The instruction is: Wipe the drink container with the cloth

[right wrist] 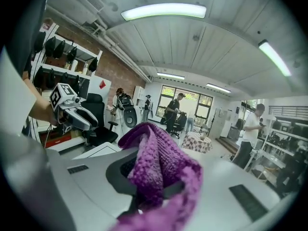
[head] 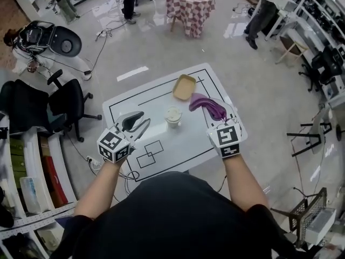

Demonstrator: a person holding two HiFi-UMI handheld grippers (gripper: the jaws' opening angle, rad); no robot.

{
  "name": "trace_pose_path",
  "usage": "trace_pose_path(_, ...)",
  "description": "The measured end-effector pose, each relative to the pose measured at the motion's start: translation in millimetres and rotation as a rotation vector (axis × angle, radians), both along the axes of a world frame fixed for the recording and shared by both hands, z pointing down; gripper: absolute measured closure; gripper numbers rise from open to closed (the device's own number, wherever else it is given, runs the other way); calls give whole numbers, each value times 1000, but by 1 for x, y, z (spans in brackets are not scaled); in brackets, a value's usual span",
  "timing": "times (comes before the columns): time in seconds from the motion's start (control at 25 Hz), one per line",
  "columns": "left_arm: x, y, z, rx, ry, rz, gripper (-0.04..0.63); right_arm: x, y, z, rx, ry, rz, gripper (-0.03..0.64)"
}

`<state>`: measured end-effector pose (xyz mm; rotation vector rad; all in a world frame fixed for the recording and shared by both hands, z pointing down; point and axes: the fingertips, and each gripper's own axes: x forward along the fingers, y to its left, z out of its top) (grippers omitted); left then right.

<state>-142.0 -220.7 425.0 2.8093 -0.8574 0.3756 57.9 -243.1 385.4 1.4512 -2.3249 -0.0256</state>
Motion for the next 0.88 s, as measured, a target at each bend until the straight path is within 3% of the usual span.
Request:
trace_pose_path(0.16, -33, 22, -13, 24, 3, -26, 451, -15, 30, -11, -7, -50, 20, 538)
trace_pose_path(0.48, -83, 57, -33, 61, 1, -68, 451, -36, 79, -21, 2, -25, 42, 538)
trace_pose_path(0.88, -106, 94, -39, 71, -7, -73, 451, -37, 119, -15, -52, -155, 88, 538)
